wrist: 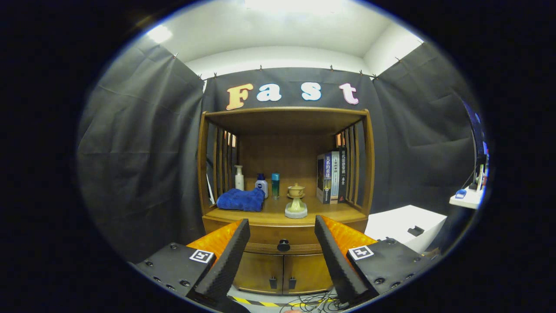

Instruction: Pull open the drawer, take out the items inside it, and place them on the countertop above the cabinet.

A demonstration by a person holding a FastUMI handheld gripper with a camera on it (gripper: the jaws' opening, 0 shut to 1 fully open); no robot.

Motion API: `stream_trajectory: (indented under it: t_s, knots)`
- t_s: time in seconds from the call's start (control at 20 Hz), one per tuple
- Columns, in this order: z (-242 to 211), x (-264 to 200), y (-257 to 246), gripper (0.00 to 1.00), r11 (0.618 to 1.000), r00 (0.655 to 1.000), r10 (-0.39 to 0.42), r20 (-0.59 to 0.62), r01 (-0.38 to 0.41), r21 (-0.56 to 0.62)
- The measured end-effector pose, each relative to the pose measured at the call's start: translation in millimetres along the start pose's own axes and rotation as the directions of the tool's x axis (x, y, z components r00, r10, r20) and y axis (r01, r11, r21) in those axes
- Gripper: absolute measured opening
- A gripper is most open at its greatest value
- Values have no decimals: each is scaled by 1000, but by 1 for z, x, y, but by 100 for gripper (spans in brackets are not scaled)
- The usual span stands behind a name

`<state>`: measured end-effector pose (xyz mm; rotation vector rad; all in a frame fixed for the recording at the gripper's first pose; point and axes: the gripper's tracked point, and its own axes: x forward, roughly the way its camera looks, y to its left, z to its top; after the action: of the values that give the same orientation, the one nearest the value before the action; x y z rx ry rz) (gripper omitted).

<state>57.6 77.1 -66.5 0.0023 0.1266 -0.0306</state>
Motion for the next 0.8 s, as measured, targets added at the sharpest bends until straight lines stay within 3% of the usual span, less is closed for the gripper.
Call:
stream_trajectory:
  t_s: [0.35,0.8]
  knots:
    - [44,-44,1,97,997,998,44,46,-47,55]
    - [40,-46,10,97,998,998,54,33,-54,17]
